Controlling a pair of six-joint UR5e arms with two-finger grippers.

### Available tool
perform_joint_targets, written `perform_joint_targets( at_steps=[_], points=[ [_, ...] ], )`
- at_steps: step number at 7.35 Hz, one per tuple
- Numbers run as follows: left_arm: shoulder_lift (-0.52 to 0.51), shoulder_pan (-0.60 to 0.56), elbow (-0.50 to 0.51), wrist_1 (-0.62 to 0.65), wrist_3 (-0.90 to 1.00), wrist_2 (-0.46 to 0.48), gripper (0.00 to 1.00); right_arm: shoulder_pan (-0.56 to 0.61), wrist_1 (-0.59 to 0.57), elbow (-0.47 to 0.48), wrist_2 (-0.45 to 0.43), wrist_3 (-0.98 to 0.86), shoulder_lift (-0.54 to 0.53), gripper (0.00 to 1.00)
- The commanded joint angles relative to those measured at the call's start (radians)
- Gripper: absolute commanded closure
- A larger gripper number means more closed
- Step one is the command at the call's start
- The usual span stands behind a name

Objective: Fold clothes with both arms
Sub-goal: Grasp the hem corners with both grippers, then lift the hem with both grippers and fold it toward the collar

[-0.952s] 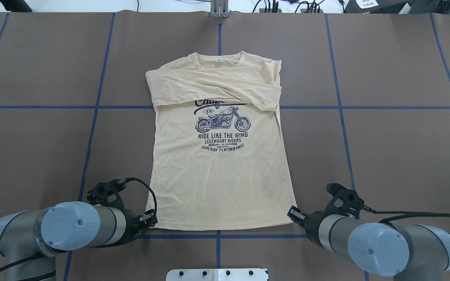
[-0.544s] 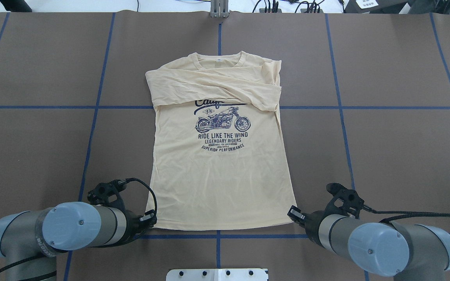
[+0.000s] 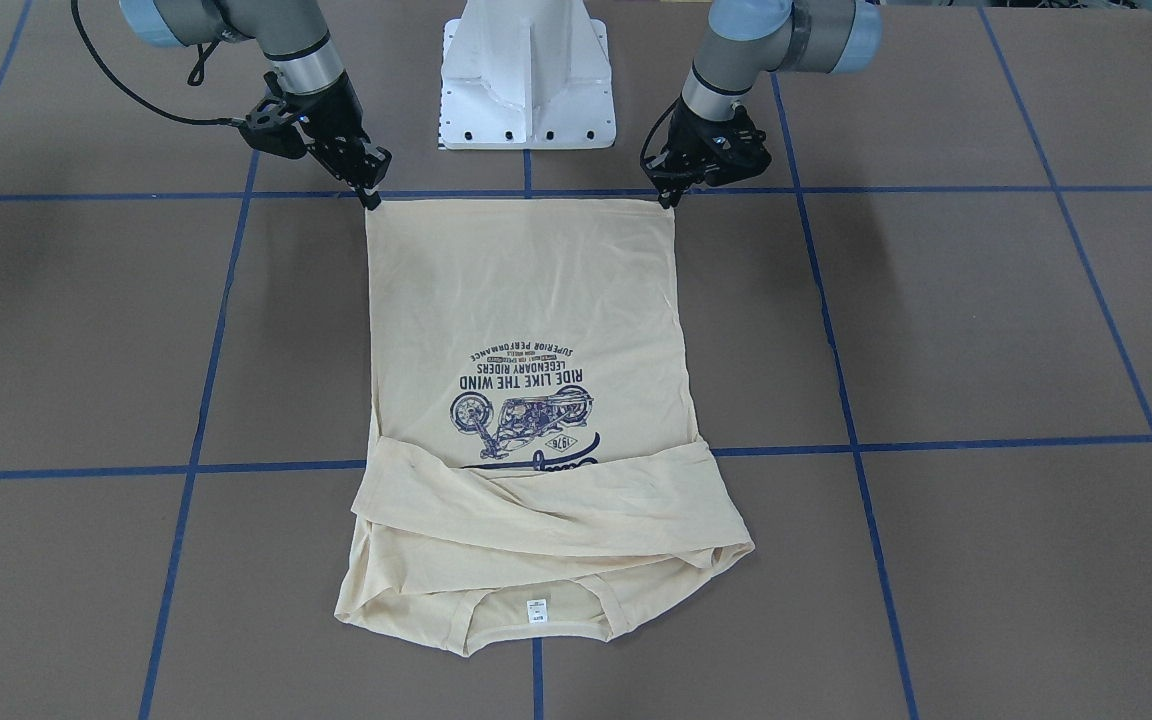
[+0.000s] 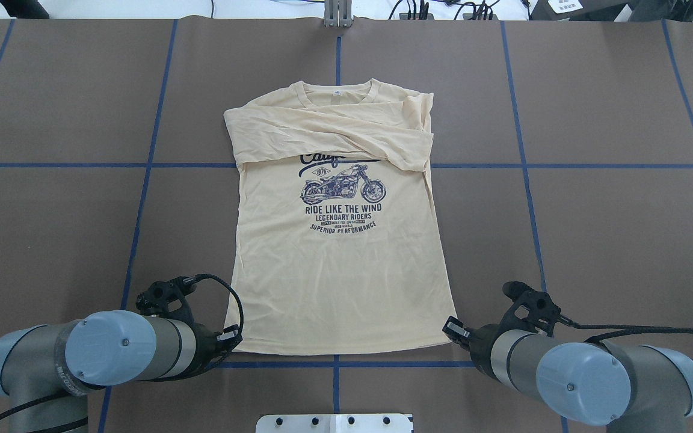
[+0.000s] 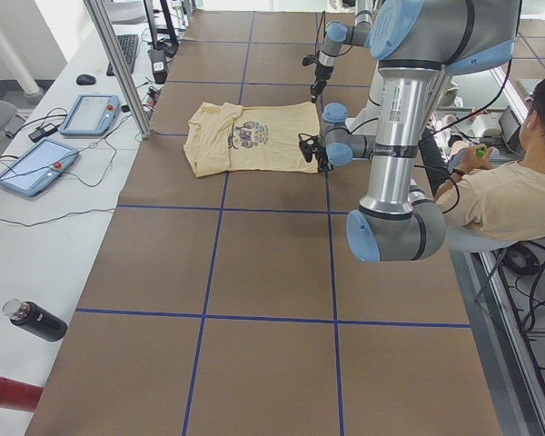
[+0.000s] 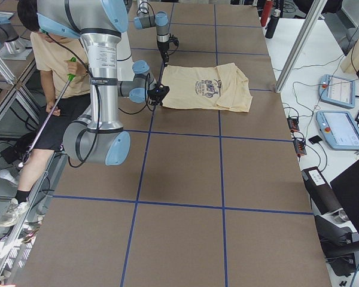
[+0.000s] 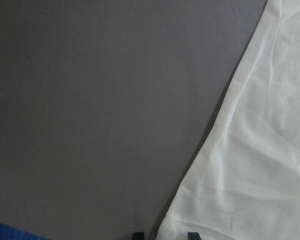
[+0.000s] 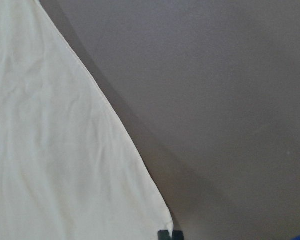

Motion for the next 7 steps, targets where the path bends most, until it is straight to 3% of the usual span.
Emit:
perform_joint_targets(
  at_steps=[1, 5, 7],
  points=[
    [0.008, -0.004, -0.046, 0.002, 0.002, -0.007, 1.0, -0.005, 0.0, 0.033, 0.0, 0.002, -0.023, 1.0],
    [0.016, 0.003, -0.207, 0.121, -0.056, -0.064, 1.0, -0.161, 0.0, 0.192, -0.015, 0.086, -0.165, 1.0],
    [0.018, 0.025, -0.27, 0.179, -0.116, -0.077, 1.0, -0.166, -0.002, 0.252, -0.017, 0.089, -0.197, 1.0]
  ],
)
